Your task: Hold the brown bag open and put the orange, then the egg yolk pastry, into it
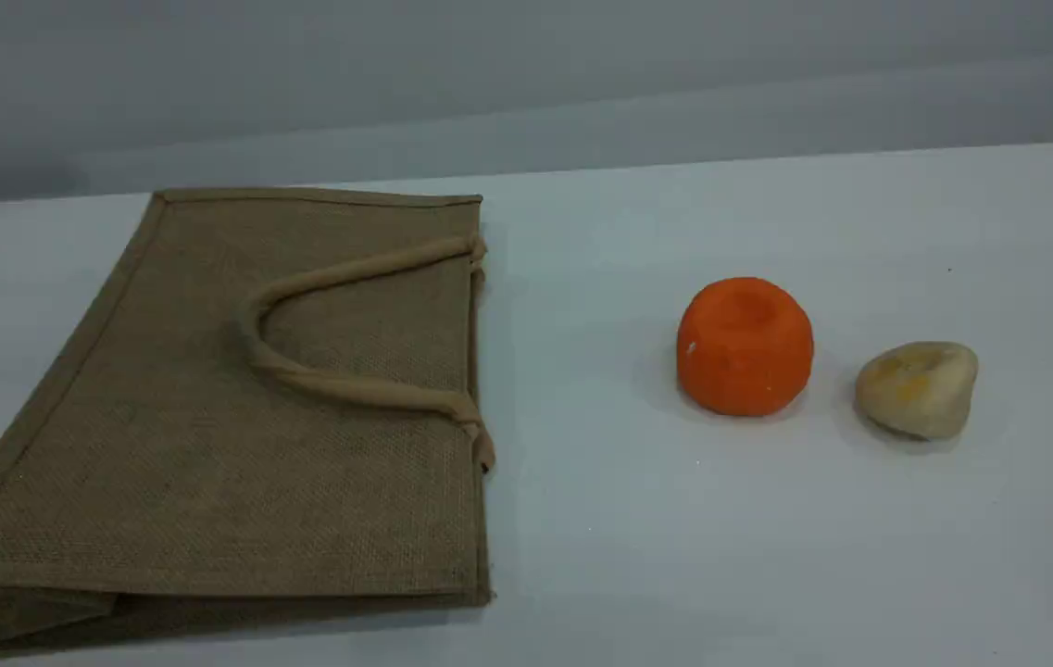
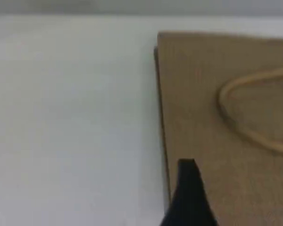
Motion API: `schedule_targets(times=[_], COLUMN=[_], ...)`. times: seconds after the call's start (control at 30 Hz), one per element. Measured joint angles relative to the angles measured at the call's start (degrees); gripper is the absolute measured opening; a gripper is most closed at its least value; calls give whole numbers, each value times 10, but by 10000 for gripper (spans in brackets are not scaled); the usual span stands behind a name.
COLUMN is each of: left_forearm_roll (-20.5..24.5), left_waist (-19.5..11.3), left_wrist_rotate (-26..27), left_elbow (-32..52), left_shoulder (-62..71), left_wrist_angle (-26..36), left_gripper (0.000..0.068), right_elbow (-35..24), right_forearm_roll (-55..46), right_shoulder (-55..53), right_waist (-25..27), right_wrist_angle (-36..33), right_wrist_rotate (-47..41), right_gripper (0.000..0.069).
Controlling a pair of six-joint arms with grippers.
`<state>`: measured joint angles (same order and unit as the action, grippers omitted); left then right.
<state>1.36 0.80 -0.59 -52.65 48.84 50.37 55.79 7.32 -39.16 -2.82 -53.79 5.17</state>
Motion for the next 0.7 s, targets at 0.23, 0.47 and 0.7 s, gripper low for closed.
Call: schedule_targets(times=[0.23,0.47,0.7], left_forearm_roll=[1,0,-9], left_waist=[0,0,0], left_wrist_rotate=[0,-4,-17], left_elbow=[-50,-108,-150], left_shoulder=[170,271,361], left_wrist_angle=[-9,-13,-28], left_gripper=[470,470,470], right_elbow=[32,37,37], right_forearm_roll=[-4,-17,-17], right_shoulder=[-100,-168,-224], right_waist=[0,0,0], right_wrist_angle=[20,64,84], right_wrist_rotate=[0,0,0], right_gripper=[565,565,565])
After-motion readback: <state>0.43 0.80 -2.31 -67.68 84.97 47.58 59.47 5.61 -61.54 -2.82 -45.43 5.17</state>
